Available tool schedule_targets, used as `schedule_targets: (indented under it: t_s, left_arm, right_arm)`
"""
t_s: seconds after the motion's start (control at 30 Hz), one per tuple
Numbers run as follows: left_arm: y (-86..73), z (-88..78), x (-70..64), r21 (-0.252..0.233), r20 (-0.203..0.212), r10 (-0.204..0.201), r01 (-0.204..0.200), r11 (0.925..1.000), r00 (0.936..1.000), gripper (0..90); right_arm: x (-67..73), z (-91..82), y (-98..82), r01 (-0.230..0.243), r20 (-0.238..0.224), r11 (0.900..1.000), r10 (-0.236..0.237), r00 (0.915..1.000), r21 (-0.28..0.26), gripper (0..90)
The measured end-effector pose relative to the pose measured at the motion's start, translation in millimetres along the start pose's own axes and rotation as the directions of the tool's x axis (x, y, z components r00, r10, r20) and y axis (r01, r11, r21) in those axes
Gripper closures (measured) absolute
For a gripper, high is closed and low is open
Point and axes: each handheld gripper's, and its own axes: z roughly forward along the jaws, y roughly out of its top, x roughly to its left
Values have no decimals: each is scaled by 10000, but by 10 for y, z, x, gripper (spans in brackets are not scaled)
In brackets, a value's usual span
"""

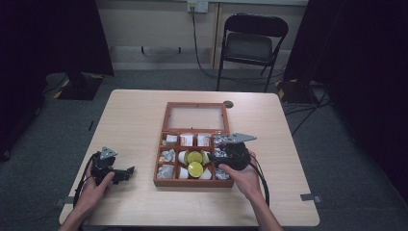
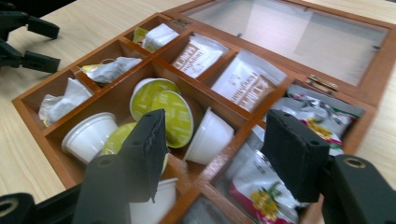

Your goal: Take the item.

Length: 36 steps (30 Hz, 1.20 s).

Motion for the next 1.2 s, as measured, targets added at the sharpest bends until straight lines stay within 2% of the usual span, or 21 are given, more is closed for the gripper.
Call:
schedule_targets:
  t_s: [0.2,0.53,0.7,0.97,1.2]
  left_arm:
    - [-1,2,-1,-20,-17,-4,4,10000,10000,0]
    - [0,0,0,1,0,1,-1,10000,10000,0]
    - [-1,1,-1,-17,-14,-4,4,10000,10000,0]
    - [0,0,0,0,-3,1,-1,10000,10000,0]
    - [0,0,0,1,3,1,-1,10000,10000,0]
  right_arm:
    - [61,112,36,46,-432,9999,-42,9991,108,392]
    - [200,263,14,462,-928,9973,-408,9948,563,395]
    - [249,324,-3,489,-983,9972,-432,9942,560,400]
    - [328,414,-41,710,-1239,9932,-593,9905,921,387]
    - [362,453,-64,807,-1332,9915,-668,9888,1020,392]
